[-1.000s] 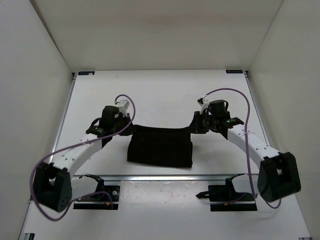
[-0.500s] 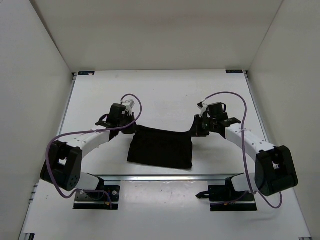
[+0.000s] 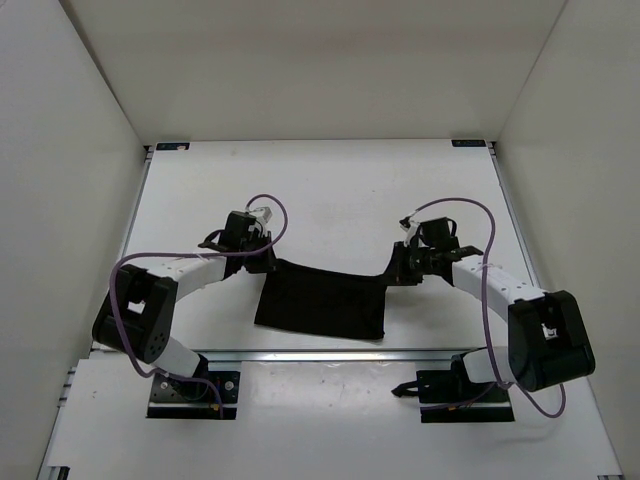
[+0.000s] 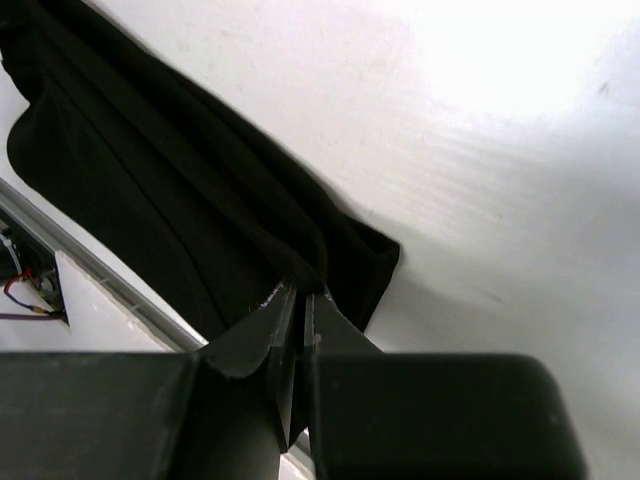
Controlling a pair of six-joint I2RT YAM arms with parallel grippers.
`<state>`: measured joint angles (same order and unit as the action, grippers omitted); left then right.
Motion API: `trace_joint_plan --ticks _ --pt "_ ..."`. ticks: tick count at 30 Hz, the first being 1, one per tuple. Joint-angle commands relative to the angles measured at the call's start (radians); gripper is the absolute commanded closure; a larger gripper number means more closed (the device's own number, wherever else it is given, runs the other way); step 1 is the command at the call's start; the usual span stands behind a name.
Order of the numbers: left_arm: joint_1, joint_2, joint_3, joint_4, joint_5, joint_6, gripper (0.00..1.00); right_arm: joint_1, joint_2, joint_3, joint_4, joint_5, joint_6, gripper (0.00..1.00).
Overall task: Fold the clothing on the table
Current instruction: Fold the skirt
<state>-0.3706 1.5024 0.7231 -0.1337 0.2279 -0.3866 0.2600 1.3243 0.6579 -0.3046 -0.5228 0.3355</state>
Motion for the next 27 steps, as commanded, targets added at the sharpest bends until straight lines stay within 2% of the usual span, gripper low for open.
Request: trace_joint_plan --ticks 1,2,5,6,7,8,10,11,13,15,16,17,20,27 --pt "0.022 0.005 0.050 0.006 -0.062 0.018 0.97 -0.018 0.024 0.068 0.035 0.047 -0.041 1.00" --pt "0.033 0.015 0.059 0.009 -0.059 0.023 0.97 -0.022 0.041 0.077 0.045 0.043 -0.039 1.00" --pt "0.030 0.015 0.071 0.009 -0.064 0.038 0.95 -0.034 0.068 0.098 0.065 0.044 -0.046 0.90" --pt "0.030 0.019 0.073 0.016 -0.062 0.034 0.94 -0.039 0.079 0.108 0.068 0.043 -0.043 0.82" --pt "0.033 0.019 0.075 0.016 -0.058 0.037 0.94 -0.041 0.079 0.114 0.068 0.040 -0.038 0.70" --pt "0.039 0.019 0.076 0.019 -0.055 0.038 0.91 -0.045 0.085 0.123 0.068 0.037 -0.042 0.64" --pt "0.032 0.010 0.082 0.011 -0.045 0.052 0.74 -0.047 0.081 0.132 0.058 0.035 -0.042 0.47" --pt "0.036 -0.001 0.082 0.000 -0.042 0.054 0.62 -0.039 0.066 0.134 0.055 0.043 -0.044 0.45" --pt "0.047 -0.014 0.114 -0.015 -0.033 0.060 0.47 -0.035 0.033 0.135 0.015 0.058 -0.052 0.35" --pt "0.056 -0.048 0.153 -0.064 -0.044 0.071 0.22 -0.039 0.001 0.140 -0.014 0.061 -0.044 0.31" --pt "0.053 -0.053 0.176 -0.088 -0.054 0.084 0.13 -0.038 -0.007 0.131 -0.036 0.032 -0.056 0.30" --pt "0.059 -0.066 0.188 -0.099 -0.070 0.086 0.08 -0.038 -0.019 0.125 -0.044 0.024 -0.064 0.30" --pt "0.056 -0.109 0.213 -0.147 -0.090 0.077 0.08 0.022 -0.048 0.082 -0.065 0.024 -0.064 0.25" --pt "0.035 -0.243 0.024 -0.156 -0.108 0.029 0.37 0.107 -0.080 -0.041 -0.004 0.012 -0.012 0.24"
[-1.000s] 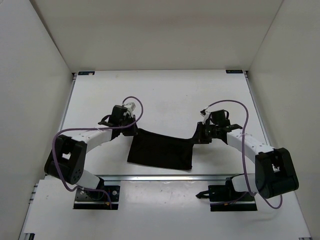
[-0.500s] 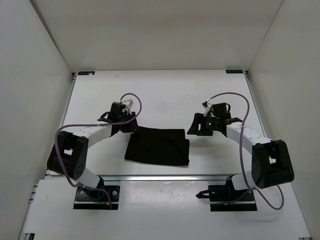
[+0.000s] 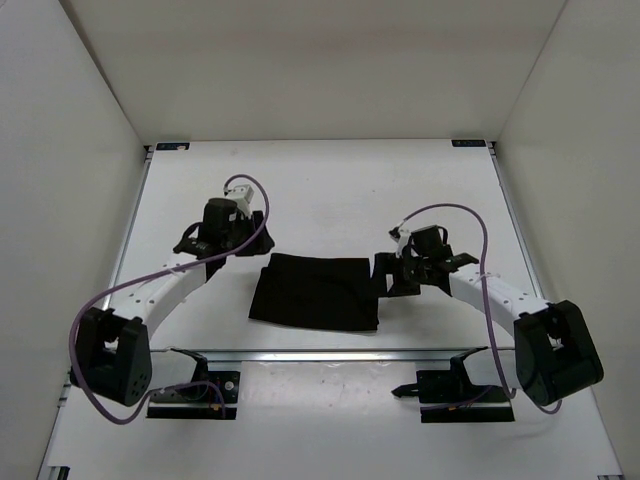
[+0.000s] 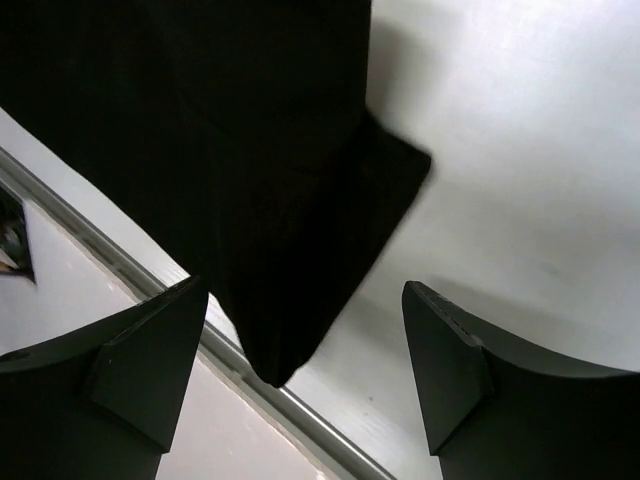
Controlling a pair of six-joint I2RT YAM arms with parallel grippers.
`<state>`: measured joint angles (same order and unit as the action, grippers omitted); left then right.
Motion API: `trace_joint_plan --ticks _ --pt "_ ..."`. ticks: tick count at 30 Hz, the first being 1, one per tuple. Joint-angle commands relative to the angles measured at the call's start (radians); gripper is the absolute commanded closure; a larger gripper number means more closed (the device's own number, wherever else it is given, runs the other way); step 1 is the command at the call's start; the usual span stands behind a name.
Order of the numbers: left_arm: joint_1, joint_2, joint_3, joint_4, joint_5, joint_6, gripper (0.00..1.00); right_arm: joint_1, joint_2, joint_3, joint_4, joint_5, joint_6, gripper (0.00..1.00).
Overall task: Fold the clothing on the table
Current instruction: Fold the skirt
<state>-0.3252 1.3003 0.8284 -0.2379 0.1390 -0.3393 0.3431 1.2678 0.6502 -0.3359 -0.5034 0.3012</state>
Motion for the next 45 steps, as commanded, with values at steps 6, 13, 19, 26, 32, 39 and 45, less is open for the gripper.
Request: trace_joint_plan --ticks 6,13,19,26,32,39,45 --pt "-0.067 -0.096 -0.176 -0.067 -0.073 -0.032 0.45 0.056 -0.036 -0.083 0.018 0.088 0.036 0.23" --pt "-0.077 -0.021 -0.172 -0.113 -0.122 -0.052 0.53 0.071 0.033 -0.081 0.041 0.151 0.062 0.31" --pt "-0.078 0.045 -0.155 -0.116 -0.137 -0.070 0.61 0.080 0.099 -0.100 0.110 0.140 0.099 0.46" --pt "-0.080 0.128 -0.140 -0.123 -0.105 -0.078 0.62 0.105 0.183 -0.080 0.158 0.117 0.133 0.70" --pt "-0.104 0.191 -0.118 -0.117 -0.078 -0.087 0.72 0.088 0.235 -0.058 0.161 0.135 0.135 0.97" --pt "-0.167 0.275 -0.063 -0.071 -0.052 -0.121 0.94 -0.009 0.255 0.121 0.043 0.171 0.011 1.00" --pt "-0.247 0.384 0.000 0.018 -0.007 -0.184 1.00 -0.046 0.353 0.431 -0.147 0.210 -0.143 1.00"
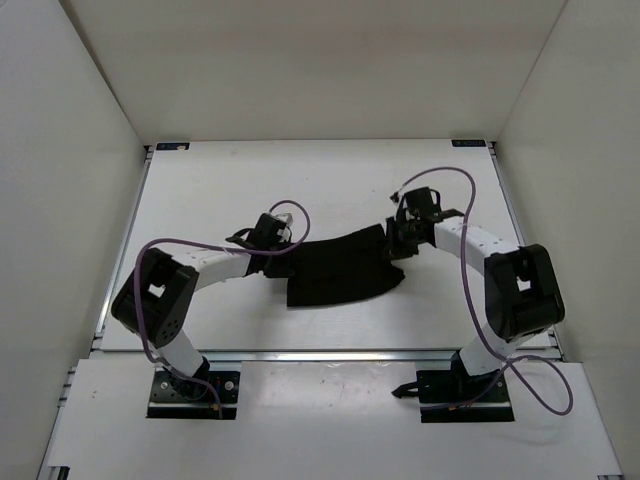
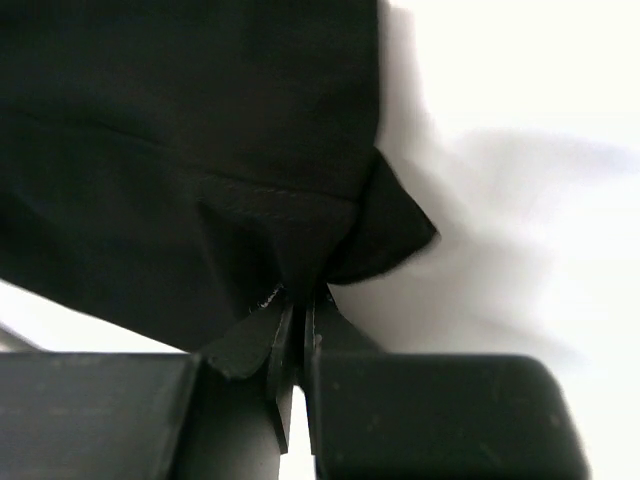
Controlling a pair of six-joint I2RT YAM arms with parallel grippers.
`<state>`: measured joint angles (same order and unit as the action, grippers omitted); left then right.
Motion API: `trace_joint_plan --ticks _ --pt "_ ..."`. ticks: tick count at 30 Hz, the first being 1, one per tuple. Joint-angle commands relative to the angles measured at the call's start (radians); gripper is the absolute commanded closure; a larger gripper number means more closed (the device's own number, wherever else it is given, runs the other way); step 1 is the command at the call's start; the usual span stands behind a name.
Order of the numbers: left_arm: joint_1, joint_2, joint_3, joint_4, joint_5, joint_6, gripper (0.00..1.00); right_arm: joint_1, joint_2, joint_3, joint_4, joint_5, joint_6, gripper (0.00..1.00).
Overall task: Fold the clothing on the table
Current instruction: Fold the skirt
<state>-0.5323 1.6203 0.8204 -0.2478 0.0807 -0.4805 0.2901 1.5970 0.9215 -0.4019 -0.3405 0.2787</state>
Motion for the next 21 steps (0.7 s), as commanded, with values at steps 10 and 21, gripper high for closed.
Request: trace_joint_plan --ticks 10,21 --pt "-0.074 0.234 0.149 0.148 0.116 -0.104 1.00 0.167 0.092 0.459 -0.216 0.003 -0.131 1.00" --pt "-0.055 0.260 0.152 0.212 0.157 -0.144 1.00 0.308 0.248 0.493 -0.221 -0.046 -0.079 1.00"
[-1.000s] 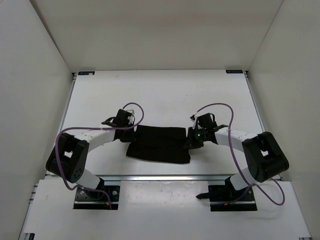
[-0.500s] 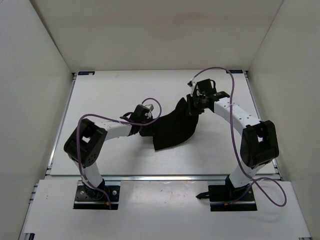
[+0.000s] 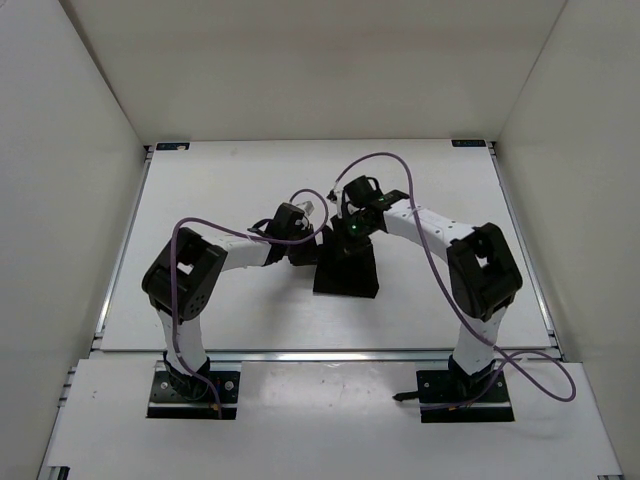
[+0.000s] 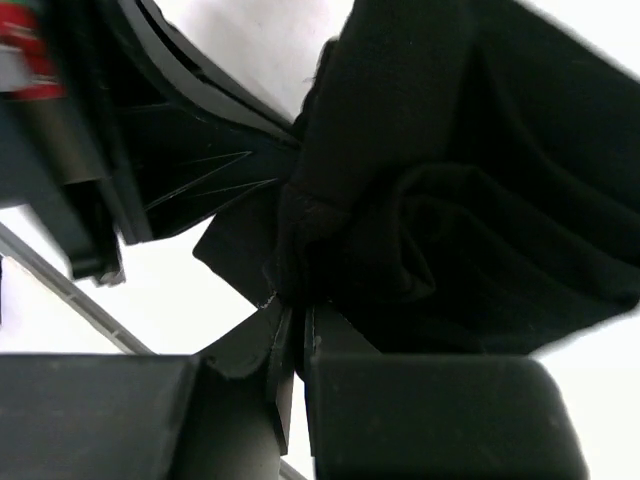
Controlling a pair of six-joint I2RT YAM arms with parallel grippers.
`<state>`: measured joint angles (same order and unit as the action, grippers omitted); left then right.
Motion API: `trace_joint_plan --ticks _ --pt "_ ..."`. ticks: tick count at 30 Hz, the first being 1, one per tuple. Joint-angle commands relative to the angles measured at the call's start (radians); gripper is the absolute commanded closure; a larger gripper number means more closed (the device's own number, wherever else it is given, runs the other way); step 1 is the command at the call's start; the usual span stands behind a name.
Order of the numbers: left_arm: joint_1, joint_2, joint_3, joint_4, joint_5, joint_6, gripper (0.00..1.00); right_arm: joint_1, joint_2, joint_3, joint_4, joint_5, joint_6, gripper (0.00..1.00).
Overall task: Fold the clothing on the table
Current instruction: Fold the skirt
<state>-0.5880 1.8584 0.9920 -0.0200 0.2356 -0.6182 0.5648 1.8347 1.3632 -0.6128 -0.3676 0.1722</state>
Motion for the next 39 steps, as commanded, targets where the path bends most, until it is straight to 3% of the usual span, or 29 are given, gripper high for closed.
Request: trace_joint_plan --ticks 1,3,4,5,7,10,12,15,17,20,21,23,25,30,39 --pt "0.001 0.018 -0.026 -0.014 0.010 -0.003 1.00 0.041 0.029 0.074 -0.016 -0.027 0.045 1.00" --pt "0.005 0.019 -0.033 -0.008 0.008 0.000 1.00 0.043 0.075 0.102 -0.053 -0.044 0.044 0.99" --pt "0.011 0.015 -0.036 -0.008 0.011 -0.002 1.00 0.041 0.077 0.121 -0.065 -0.039 0.043 0.93" --pt "0.016 0.016 -0.039 -0.008 0.011 -0.003 1.00 0.038 0.087 0.141 -0.080 -0.033 0.046 0.86" --pt "0.022 0.010 -0.044 -0.002 0.018 -0.003 1.00 0.024 0.087 0.175 -0.111 -0.037 0.046 0.63" --pt "0.042 0.001 -0.041 -0.011 0.025 0.000 1.00 -0.009 0.038 0.195 -0.078 -0.064 0.068 0.41" --pt "0.043 0.004 -0.035 -0.014 0.021 0.002 1.00 -0.051 -0.040 0.188 -0.041 -0.086 0.085 0.33" --pt "0.047 0.004 -0.021 -0.020 0.025 0.008 1.00 -0.114 -0.132 0.120 0.019 -0.071 0.118 0.30" --pt "0.048 -0.004 -0.016 -0.024 0.031 0.011 1.00 -0.150 -0.185 0.030 0.050 -0.030 0.113 0.30" --pt "0.056 -0.017 -0.015 -0.040 0.027 0.012 1.00 -0.195 -0.200 -0.077 0.055 -0.007 0.122 0.44" --pt "0.060 -0.031 -0.021 -0.043 0.030 0.015 1.00 -0.197 -0.204 -0.094 0.053 -0.007 0.121 0.57" --pt "0.074 -0.060 -0.024 -0.041 0.037 0.017 1.00 -0.191 -0.193 -0.150 0.061 0.022 0.122 0.73" --pt "0.096 -0.100 -0.018 -0.050 0.039 0.014 1.00 -0.158 -0.175 -0.173 0.080 0.032 0.125 0.80" --pt "0.117 -0.110 0.045 -0.115 0.056 0.047 1.00 -0.138 -0.124 -0.184 0.131 0.004 0.132 0.84" --pt "0.086 -0.062 -0.004 -0.080 0.077 0.006 1.00 -0.128 -0.051 -0.136 0.197 -0.016 0.124 0.83"
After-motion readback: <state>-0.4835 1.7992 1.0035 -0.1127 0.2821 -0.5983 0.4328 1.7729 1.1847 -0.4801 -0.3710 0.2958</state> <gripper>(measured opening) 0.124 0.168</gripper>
